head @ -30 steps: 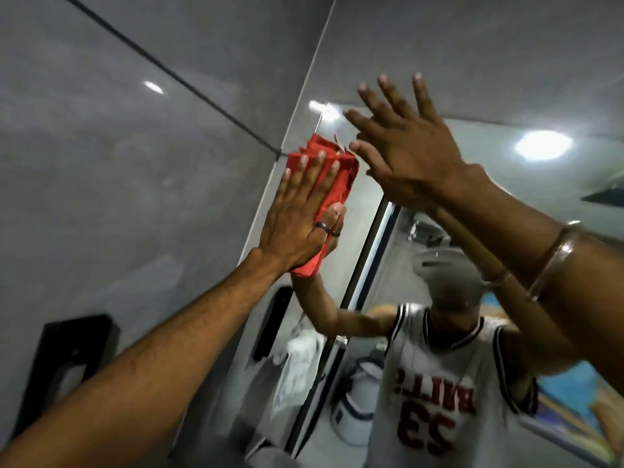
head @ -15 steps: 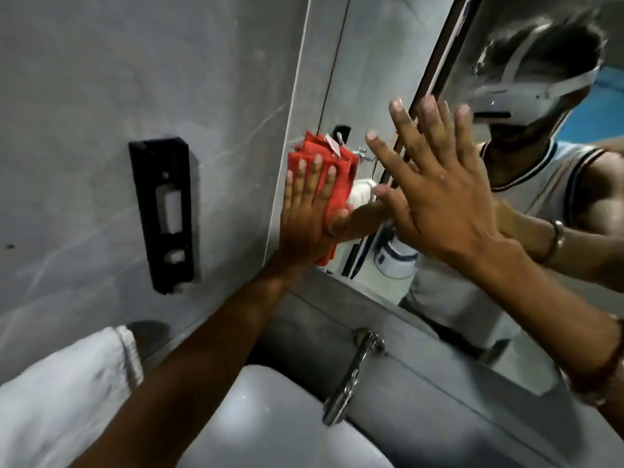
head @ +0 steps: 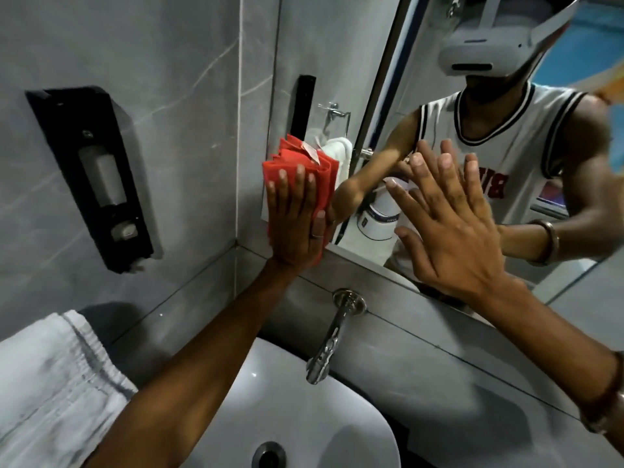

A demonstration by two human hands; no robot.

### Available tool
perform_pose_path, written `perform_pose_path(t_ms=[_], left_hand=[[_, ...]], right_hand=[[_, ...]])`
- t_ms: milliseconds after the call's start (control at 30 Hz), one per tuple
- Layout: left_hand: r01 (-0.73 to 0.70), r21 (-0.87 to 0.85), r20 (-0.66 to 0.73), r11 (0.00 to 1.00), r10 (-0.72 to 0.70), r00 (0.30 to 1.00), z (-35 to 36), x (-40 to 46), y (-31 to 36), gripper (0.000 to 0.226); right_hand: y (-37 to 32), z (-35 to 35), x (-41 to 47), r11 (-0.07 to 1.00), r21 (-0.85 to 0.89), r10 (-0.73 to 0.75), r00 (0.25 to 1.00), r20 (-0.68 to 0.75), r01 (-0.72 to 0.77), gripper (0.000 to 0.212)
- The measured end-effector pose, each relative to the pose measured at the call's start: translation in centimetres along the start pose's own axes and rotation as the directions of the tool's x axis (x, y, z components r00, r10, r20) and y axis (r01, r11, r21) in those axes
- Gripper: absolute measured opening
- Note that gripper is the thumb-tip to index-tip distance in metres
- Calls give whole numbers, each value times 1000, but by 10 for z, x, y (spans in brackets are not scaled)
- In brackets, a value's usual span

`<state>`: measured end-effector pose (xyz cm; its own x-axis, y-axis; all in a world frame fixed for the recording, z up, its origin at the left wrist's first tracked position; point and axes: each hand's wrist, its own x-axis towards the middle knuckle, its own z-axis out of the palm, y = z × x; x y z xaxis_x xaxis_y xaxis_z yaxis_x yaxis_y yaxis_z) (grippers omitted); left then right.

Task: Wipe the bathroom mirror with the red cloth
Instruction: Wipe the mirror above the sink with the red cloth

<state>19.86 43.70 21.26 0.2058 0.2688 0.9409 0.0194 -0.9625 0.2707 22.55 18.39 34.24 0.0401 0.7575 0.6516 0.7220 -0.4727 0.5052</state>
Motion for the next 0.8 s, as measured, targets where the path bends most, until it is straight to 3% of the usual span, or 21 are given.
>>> perform_pose_path(t_ms=[300,467,633,800], left_hand=[[39,-53,-3,998,-39,999,22,-25,120,61],[-19,-63,-7,998,18,1000,28,-32,173,64],[-58,-67,80,996,63,995,39,-40,236,61],[-132,-6,153,991,131,980,47,-40,296,61]], right_hand=[[46,-30,-35,992,-115,58,998,6,-57,64],[80,-45,-66,978,-173,111,993,-32,-115,62],[118,-71,-95,949,-259,165,984,-70,-178,63],[150,-97,-104,955,-170,216,961,-174,-245,65]])
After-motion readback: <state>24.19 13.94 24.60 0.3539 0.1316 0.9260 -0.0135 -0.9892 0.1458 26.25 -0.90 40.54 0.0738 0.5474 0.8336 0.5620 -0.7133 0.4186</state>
